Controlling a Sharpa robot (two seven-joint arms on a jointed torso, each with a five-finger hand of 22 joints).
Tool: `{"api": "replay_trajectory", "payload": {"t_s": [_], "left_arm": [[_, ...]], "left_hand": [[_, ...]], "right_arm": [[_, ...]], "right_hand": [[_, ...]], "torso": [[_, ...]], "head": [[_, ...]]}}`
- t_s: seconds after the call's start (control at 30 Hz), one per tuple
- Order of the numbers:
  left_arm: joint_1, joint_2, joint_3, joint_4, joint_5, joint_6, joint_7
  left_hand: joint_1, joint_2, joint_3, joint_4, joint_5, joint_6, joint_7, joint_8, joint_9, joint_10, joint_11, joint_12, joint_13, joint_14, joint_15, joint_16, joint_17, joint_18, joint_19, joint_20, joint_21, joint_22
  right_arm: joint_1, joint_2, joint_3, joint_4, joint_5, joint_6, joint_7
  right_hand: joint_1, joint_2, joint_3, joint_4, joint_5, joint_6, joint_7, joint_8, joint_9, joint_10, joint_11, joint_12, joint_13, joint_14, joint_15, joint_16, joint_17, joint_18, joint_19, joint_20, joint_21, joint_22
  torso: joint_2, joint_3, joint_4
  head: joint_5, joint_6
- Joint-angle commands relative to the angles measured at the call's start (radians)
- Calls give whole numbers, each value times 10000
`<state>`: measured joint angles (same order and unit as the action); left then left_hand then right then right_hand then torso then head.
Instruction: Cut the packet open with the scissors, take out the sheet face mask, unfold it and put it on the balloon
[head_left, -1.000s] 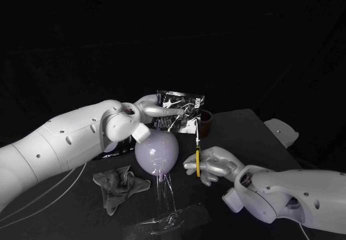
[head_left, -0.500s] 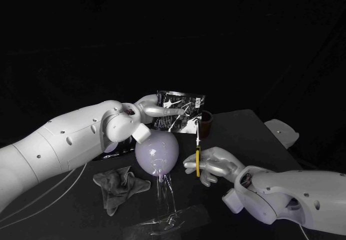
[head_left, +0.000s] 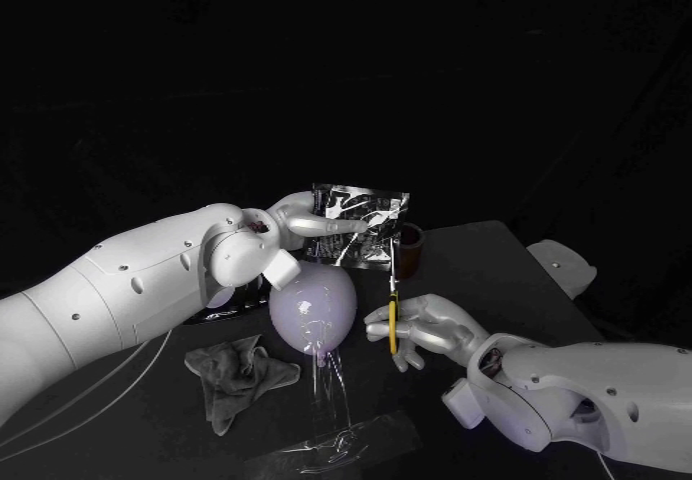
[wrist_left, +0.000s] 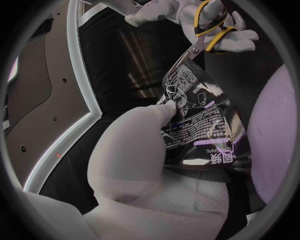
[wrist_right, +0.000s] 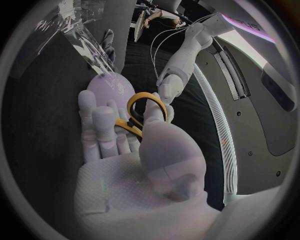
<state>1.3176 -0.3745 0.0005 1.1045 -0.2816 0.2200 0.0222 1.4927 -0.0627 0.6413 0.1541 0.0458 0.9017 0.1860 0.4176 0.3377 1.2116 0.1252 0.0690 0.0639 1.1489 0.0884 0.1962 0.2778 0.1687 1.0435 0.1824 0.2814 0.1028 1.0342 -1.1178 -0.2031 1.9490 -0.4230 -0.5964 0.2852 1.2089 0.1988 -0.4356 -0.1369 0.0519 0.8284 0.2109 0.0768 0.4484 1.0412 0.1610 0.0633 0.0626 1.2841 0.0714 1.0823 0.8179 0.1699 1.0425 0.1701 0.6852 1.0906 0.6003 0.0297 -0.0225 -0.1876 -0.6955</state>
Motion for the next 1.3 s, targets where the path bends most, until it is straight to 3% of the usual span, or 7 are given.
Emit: {"api": "replay_trajectory", "payload": {"t_s": [0.03, 0.5, 0.83, 0.97, 1.3], "left_arm": [[14, 5, 12, 40, -76, 8, 99], [12, -65, 7, 224, -283, -52, 134], [12, -112, 5, 295, -268, -237, 165], [11, -116, 4, 268, -245, -329, 178], [11, -133, 3, 211, -136, -608, 205]], "left_hand": [[1, 75, 14, -71, 33, 52, 6, 28, 556, 73, 13, -52, 3, 43, -51, 27, 9, 139, 63, 20, 40, 11], [1, 75, 14, -71, 33, 52, 6, 28, 556, 73, 13, -52, 3, 43, -51, 27, 9, 139, 63, 20, 40, 11], [1, 75, 14, -71, 33, 52, 6, 28, 556, 73, 13, -52, 3, 43, -51, 27, 9, 139, 63, 20, 40, 11], [1, 75, 14, -71, 33, 52, 6, 28, 556, 73, 13, -52, 3, 43, -51, 27, 9, 139, 63, 20, 40, 11], [-20, 78, 21, -97, 34, 52, 6, 30, 570, 75, 11, -54, 3, 45, -53, 20, 13, 138, 58, 17, 42, 8]], "right_arm": [[32, 6, 13, 35, -17, 21, 224], [329, 77, 31, -49, 300, -140, 304], [436, 138, 40, -102, 454, -136, 288], [444, 137, 40, -105, 473, -131, 275], [448, 106, 39, -86, 518, -220, 348]], "right_hand": [[-50, -45, -291, -66, -43, -95, 222, -40, -19, -94, -16, -17, -2, -81, 15, -45, -29, 100, -89, 4, -47, -20], [-98, -34, -292, -57, -44, -100, 239, -40, -30, -125, -2, -8, 2, -115, 28, -61, -66, 105, -112, 21, -66, -37], [-131, 62, -280, -82, -43, 71, 192, 60, -21, 63, -48, 99, 38, -77, 9, 48, 22, 100, -32, 39, 82, 19], [22, 311, -264, -273, -40, 703, -99, 410, 60, 958, -335, 484, 133, 287, -218, 507, 504, -5, 484, -121, 836, 384], [159, 808, -268, -573, -38, 1536, -548, 815, 151, 2150, -759, 793, 284, 852, -599, 1120, 1223, -214, 1271, -468, 1991, 981]], "torso": [[5, -4, 6], [2, -10, 14], [3, -8, -3], [2, -10, -2], [3, -12, 1]], "head": [[-19, 17], [-172, 136], [-169, 123], [-155, 108], [-170, 94]]}}
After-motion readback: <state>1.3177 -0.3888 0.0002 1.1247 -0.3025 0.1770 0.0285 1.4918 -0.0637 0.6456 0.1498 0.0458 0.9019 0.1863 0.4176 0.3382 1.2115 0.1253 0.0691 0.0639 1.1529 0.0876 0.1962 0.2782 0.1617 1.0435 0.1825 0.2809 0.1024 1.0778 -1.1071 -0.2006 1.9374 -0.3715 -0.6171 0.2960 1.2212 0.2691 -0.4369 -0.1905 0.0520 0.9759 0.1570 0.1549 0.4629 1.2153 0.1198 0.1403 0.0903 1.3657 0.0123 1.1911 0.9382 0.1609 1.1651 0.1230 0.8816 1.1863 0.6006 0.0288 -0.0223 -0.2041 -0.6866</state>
